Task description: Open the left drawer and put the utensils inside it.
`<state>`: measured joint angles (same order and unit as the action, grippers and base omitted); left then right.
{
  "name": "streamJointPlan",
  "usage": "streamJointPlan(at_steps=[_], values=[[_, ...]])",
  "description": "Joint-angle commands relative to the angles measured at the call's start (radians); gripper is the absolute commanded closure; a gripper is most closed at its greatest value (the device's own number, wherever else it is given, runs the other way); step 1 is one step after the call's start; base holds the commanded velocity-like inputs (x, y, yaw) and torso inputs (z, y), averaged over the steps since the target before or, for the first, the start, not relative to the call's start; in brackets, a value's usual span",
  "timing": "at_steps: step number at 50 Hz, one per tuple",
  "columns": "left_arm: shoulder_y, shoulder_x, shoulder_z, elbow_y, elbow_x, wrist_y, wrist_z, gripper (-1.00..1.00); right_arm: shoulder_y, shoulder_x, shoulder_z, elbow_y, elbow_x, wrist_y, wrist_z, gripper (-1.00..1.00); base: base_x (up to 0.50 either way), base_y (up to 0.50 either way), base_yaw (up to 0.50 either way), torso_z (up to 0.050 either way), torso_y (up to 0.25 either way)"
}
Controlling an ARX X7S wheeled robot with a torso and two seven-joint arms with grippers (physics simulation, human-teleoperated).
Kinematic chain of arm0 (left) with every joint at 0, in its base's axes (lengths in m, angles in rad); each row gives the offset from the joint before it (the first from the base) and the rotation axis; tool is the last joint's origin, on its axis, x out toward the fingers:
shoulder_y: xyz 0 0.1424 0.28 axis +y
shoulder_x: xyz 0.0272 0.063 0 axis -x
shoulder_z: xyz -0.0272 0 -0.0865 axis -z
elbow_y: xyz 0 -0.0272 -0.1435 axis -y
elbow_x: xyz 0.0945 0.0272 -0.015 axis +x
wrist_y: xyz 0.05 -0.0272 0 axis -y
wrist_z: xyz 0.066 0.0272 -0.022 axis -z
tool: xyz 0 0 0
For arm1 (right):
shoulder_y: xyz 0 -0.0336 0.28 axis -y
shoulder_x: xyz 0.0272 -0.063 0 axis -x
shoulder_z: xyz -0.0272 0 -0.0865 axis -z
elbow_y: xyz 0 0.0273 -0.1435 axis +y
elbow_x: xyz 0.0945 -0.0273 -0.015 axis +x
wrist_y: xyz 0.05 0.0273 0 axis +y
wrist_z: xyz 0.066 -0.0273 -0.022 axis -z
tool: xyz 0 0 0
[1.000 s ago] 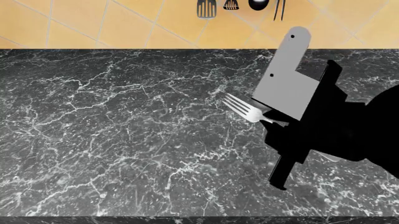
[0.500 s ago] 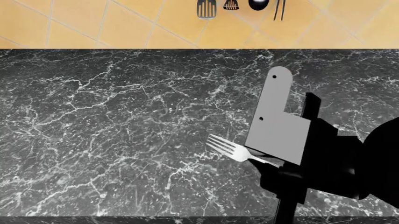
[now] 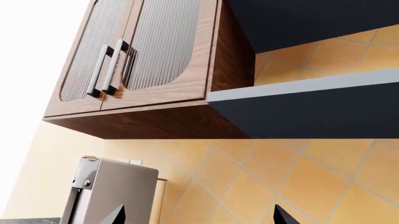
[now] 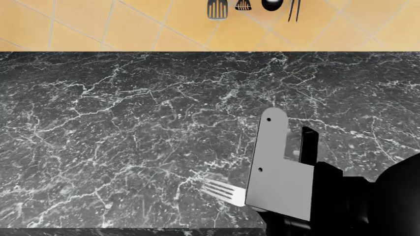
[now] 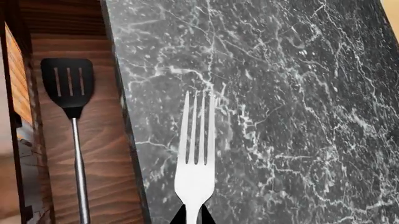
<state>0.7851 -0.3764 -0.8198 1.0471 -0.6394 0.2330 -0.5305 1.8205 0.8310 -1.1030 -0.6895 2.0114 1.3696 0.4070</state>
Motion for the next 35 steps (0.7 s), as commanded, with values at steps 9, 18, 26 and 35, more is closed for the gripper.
streamJointPlan(at_steps=[9, 18, 26, 35], values=[[0.000, -0.008, 0.007, 0.000, 0.005, -0.001, -0.008, -1.00, -0.040, 0.008, -0.030, -0.045, 0.015, -0.026, 0.019, 1.00, 0.00, 0.00, 0.00, 0.000, 0.000], [0.000, -0.011, 0.011, 0.000, 0.007, -0.001, -0.013, -1.00, -0.020, 0.018, -0.052, -0.070, 0.088, -0.052, 0.049, 1.00, 0.00, 0.00, 0.00, 0.000, 0.000], [0.000, -0.017, 0.011, 0.000, 0.008, -0.003, -0.017, -1.00, 0.001, -0.013, -0.068, -0.102, 0.136, -0.081, 0.080, 1.00, 0.00, 0.00, 0.00, 0.000, 0.000], [0.000, -0.015, 0.009, 0.000, 0.005, -0.003, -0.015, -1.00, 0.008, -0.046, -0.086, -0.121, 0.156, -0.099, 0.104, 1.00, 0.00, 0.00, 0.00, 0.000, 0.000]])
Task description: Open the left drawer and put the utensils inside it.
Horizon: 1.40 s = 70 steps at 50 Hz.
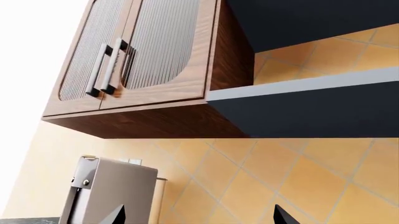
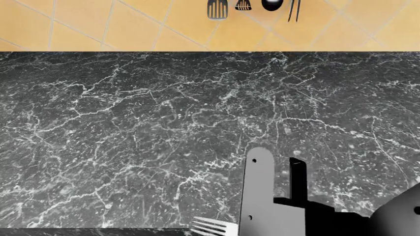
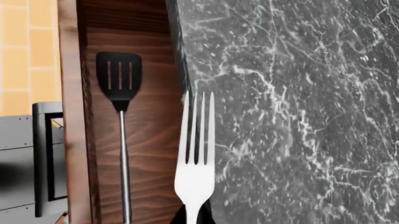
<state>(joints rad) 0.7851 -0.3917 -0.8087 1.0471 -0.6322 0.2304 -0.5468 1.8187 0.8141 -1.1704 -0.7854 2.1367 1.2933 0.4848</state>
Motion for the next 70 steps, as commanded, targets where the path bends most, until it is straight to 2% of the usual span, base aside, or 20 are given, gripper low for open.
streamJointPlan(at_steps=[1, 9, 16, 35, 52, 58, 59, 70], values=[[0.000, 0.004, -0.004, 0.000, -0.003, 0.000, 0.004, -1.00, 0.007, -0.035, -0.023, -0.029, 0.031, -0.026, 0.031, 1.00, 0.00, 0.00, 0.00, 0.000, 0.000], [0.000, 0.001, 0.003, 0.000, 0.004, 0.000, 0.000, -1.00, -0.011, -0.079, -0.043, -0.066, 0.026, -0.039, 0.056, 1.00, 0.00, 0.00, 0.00, 0.000, 0.000], [0.000, 0.030, -0.025, 0.000, -0.017, 0.003, 0.031, -1.00, -0.031, -0.107, -0.055, -0.089, 0.006, -0.040, 0.070, 1.00, 0.00, 0.00, 0.00, 0.000, 0.000], [0.000, 0.007, -0.003, 0.000, -0.002, 0.001, 0.006, -1.00, -0.066, -0.080, -0.050, -0.090, -0.033, -0.025, 0.048, 1.00, 0.00, 0.00, 0.00, 0.000, 0.000], [0.000, 0.000, 0.001, 0.000, 0.001, 0.000, 0.001, -1.00, -0.064, -0.098, -0.053, -0.103, -0.022, -0.043, 0.062, 1.00, 0.00, 0.00, 0.00, 0.000, 0.000], [0.000, 0.018, -0.016, 0.000, -0.012, 0.002, 0.020, -1.00, -0.071, -0.092, -0.060, -0.094, -0.033, -0.037, 0.065, 1.00, 0.00, 0.00, 0.00, 0.000, 0.000], [0.000, 0.014, -0.012, 0.000, -0.008, 0.002, 0.015, -1.00, -0.074, -0.090, -0.061, -0.094, -0.037, -0.035, 0.066, -1.00, 0.00, 0.00, 0.00, 0.000, 0.000], [0.000, 0.019, -0.012, 0.000, -0.008, 0.003, 0.019, -1.00, -0.064, -0.087, -0.066, -0.095, -0.033, -0.035, 0.078, -1.00, 0.00, 0.00, 0.00, 0.000, 0.000]])
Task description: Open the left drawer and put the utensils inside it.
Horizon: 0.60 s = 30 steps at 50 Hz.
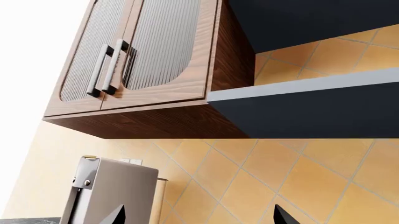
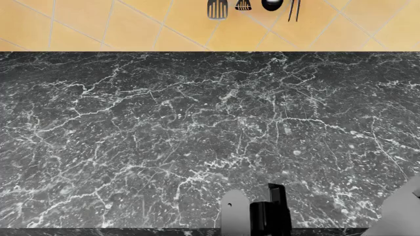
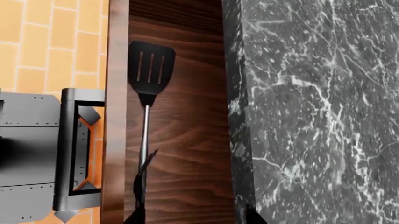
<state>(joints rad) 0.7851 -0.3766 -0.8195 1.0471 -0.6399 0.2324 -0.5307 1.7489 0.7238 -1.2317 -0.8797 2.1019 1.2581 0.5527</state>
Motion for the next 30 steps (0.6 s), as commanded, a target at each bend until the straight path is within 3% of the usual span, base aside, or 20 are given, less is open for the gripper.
streamJointPlan(at_steps=[1, 10, 21, 30], values=[[0.000, 0.005, -0.002, 0.000, -0.001, 0.001, 0.004, -1.00, 0.014, 0.004, 0.001, -0.004, 0.006, -0.004, 0.011, -1.00, 0.00, 0.00, 0.00, 0.000, 0.000], [0.000, 0.008, -0.003, 0.000, -0.001, 0.003, 0.007, -1.00, 0.085, -0.014, 0.014, -0.031, 0.072, -0.041, 0.052, -1.00, 0.00, 0.00, 0.00, 0.000, 0.000], [0.000, 0.012, -0.007, 0.000, -0.004, 0.002, 0.012, -1.00, 0.322, -0.062, 0.097, -0.085, 0.272, -0.172, 0.141, -1.00, 0.00, 0.00, 0.00, 0.000, 0.000], [0.000, 0.004, -0.002, 0.000, -0.002, 0.002, 0.003, -1.00, 0.376, -0.027, 0.150, -0.041, 0.253, -0.170, 0.158, -1.00, 0.00, 0.00, 0.00, 0.000, 0.000]])
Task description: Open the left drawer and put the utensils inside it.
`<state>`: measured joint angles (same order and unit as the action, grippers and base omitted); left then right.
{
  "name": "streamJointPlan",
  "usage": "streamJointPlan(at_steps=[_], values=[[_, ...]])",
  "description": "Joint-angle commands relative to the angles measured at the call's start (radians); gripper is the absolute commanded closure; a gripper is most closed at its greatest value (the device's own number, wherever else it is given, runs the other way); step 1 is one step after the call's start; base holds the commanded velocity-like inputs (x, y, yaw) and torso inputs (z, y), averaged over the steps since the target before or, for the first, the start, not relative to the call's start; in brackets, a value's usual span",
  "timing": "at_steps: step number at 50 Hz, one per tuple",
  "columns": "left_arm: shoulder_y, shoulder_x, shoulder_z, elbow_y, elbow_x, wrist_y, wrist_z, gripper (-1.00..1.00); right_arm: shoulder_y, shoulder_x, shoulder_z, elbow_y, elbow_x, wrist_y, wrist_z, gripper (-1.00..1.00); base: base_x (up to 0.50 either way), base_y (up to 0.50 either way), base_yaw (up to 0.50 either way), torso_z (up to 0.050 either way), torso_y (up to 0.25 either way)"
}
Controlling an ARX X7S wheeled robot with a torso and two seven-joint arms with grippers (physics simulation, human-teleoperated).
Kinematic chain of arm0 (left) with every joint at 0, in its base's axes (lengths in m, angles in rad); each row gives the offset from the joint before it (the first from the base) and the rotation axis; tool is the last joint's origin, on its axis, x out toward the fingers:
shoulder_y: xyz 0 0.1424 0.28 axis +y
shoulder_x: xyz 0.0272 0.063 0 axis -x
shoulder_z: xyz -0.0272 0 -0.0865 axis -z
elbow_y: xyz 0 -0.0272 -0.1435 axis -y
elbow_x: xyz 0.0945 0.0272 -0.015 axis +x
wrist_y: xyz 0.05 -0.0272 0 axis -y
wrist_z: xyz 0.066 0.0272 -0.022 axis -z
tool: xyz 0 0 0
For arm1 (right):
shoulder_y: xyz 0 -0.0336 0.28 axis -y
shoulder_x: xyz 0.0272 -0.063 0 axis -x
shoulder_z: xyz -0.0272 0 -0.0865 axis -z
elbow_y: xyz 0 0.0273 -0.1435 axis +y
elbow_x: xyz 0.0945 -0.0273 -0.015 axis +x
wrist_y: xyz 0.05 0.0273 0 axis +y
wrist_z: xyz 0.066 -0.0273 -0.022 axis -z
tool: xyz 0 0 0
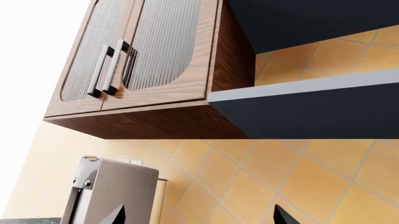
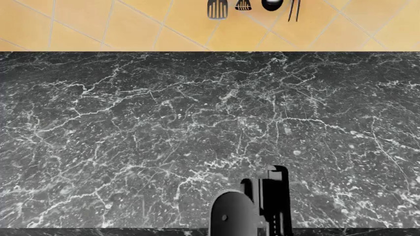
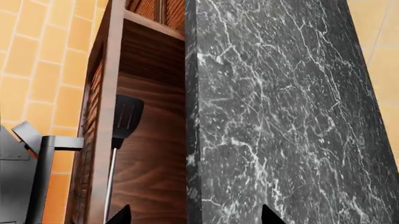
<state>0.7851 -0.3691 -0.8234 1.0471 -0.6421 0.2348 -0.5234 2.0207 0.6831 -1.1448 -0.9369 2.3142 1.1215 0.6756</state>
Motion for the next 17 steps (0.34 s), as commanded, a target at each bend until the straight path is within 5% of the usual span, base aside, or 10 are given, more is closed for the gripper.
streamJointPlan(at_steps=[1, 17], values=[[0.000, -0.004, 0.003, 0.000, 0.001, 0.000, -0.005, -1.00, 0.108, 0.019, 0.069, 0.024, 0.033, -0.030, 0.038, -1.00, 0.00, 0.00, 0.00, 0.000, 0.000], [0.000, -0.011, 0.007, 0.000, 0.004, -0.001, -0.011, -1.00, 0.105, 0.110, 0.244, 0.221, -0.185, -0.109, 0.035, -1.00, 0.00, 0.00, 0.00, 0.000, 0.000]])
